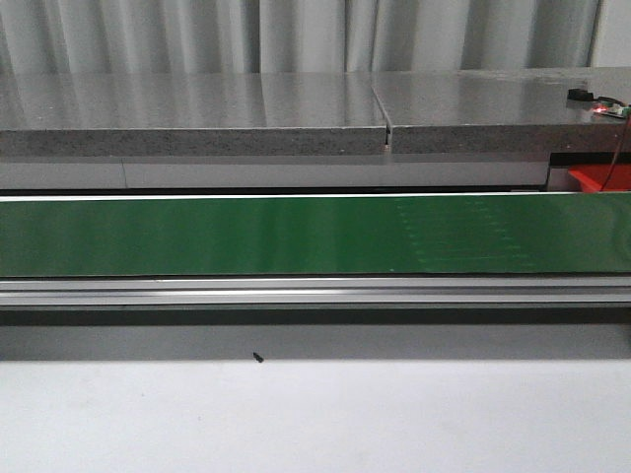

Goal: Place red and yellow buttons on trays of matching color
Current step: 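Move the left gripper down toward the yellow buttons beside the belt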

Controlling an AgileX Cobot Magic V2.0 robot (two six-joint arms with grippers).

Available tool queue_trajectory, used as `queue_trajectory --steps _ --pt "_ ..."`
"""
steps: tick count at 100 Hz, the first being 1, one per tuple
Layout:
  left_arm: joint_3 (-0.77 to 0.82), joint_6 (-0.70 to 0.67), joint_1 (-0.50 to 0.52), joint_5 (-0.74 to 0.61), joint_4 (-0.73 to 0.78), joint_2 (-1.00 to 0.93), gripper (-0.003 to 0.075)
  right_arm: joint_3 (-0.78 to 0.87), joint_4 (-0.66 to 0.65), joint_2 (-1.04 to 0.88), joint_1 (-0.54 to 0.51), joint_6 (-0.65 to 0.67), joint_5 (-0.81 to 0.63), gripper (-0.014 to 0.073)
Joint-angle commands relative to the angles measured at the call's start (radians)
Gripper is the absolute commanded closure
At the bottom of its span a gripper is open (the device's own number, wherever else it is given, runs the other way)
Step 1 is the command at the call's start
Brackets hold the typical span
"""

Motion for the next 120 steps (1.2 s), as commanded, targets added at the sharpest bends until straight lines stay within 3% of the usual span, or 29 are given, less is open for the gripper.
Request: queue_trajectory --steps 1,120 --pt "0.042 -0.007 -0.006 -0.077 -0.009 -0.034 0.0739 -0.014 -0.001 -0.020 -0.002 -0.011 -0.077 0.0652" --pt "0.042 -0.007 0.013 -0.080 -0.009 -0.034 0.0739 -0.014 -0.001 -0.020 -0.002 -0.011 -0.077 0.0652"
